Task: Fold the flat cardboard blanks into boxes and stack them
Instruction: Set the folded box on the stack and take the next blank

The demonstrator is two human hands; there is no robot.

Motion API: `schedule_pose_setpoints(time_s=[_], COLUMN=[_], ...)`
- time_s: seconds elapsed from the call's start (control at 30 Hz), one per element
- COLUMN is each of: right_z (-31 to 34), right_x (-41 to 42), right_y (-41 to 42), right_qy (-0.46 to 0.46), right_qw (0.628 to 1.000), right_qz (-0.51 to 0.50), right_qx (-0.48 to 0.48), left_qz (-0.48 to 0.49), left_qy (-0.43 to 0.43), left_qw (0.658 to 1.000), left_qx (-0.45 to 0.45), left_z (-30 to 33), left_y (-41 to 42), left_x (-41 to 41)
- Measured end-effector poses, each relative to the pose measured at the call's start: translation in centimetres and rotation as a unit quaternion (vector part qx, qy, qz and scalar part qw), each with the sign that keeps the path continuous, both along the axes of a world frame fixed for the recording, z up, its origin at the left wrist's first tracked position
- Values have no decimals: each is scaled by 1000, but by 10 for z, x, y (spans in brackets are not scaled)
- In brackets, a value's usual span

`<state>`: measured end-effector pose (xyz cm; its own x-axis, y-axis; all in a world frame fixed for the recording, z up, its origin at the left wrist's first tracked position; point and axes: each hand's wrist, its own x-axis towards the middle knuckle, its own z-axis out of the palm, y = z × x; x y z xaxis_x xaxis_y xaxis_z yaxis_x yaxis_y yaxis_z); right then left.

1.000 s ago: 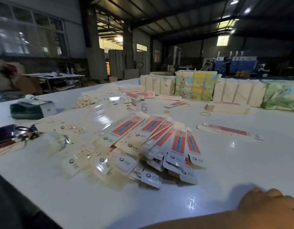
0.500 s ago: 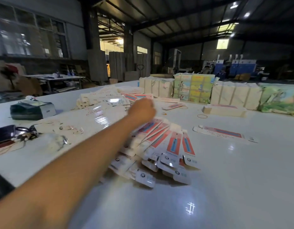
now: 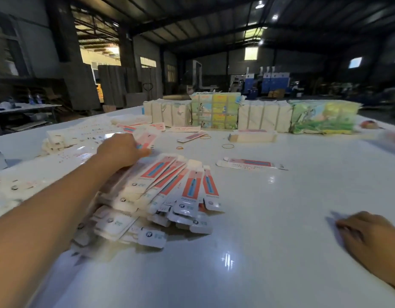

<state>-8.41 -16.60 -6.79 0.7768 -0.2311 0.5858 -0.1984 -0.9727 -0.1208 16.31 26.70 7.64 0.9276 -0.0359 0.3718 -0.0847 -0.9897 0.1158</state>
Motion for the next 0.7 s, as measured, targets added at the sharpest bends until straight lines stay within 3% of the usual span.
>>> schedule_pose_setpoints(time_s=[0.07, 0.17, 0.27, 0.4, 0.63, 0.7], right_z=[21, 22, 21, 22, 20, 23], right_x=[-2, -6, -8, -10, -9, -10], right_y=[10, 6, 2, -4, -3, -3], right_qy=[7, 50, 85, 108, 86, 48], right_qw=[1000, 998, 996, 993, 993, 991], right_qz=[9, -8, -6, -3, -10, -8], right_qx=[21, 37, 24, 54, 78, 126], left_qz=[-79, -287, -454, -485, -481, -469], left_qy=[-56, -10, 57, -22, -52, -66], left_qw=[994, 949, 889, 868, 866, 871], left_qx=[-51, -128, -15, 103, 123, 133], left_z=[18, 9, -47, -109, -117, -108], left_y=[-45, -118, -180, -219, -211, -211], left_x=[-23, -81, -144, -174, -169, -172])
